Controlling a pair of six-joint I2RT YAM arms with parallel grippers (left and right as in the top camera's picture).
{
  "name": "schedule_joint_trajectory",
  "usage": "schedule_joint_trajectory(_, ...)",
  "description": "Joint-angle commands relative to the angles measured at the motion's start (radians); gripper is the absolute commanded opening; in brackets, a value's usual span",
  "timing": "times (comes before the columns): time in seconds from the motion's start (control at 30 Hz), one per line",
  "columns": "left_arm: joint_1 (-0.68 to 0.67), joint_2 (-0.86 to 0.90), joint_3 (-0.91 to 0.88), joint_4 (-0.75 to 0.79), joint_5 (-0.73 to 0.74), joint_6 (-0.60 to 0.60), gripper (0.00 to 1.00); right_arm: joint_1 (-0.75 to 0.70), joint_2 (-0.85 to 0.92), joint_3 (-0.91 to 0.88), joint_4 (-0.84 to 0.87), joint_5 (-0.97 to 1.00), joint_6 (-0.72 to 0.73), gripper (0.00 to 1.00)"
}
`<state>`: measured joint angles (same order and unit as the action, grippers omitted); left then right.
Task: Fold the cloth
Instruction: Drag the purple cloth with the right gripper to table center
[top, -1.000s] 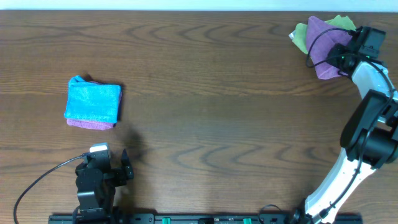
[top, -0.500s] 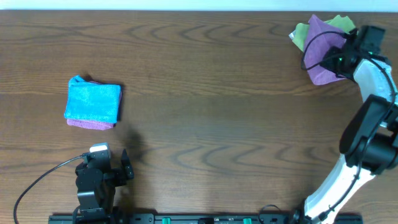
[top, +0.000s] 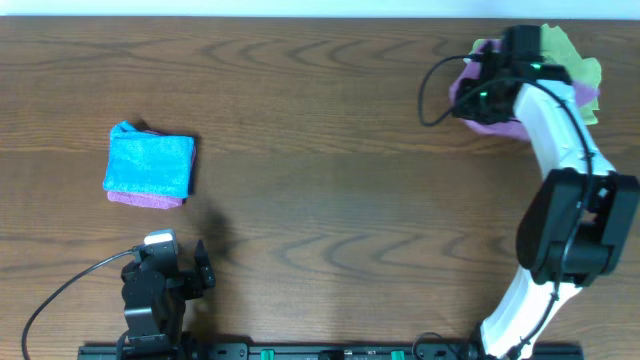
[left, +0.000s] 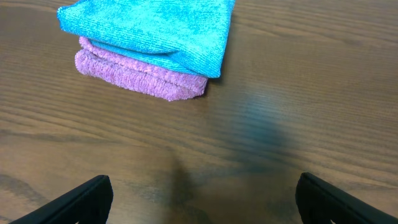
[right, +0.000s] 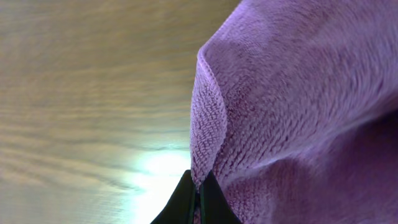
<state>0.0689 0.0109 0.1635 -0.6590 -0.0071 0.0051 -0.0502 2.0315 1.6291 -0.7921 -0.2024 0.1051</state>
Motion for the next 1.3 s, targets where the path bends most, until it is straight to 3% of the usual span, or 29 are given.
schedule_joint_trajectory(0.0,-0.004,-0.007,-0.006,-0.015,0.0,0.017,0.95,0.068,-0.007,0.014,-0.008,-0.004,-0.017,0.01)
schedule_joint_trajectory(1.27,-0.004,-0.007,-0.006,-0.015,0.0,0.017,0.95,0.71,0.114,0.01,0.083,-0.086,0.026,0.02)
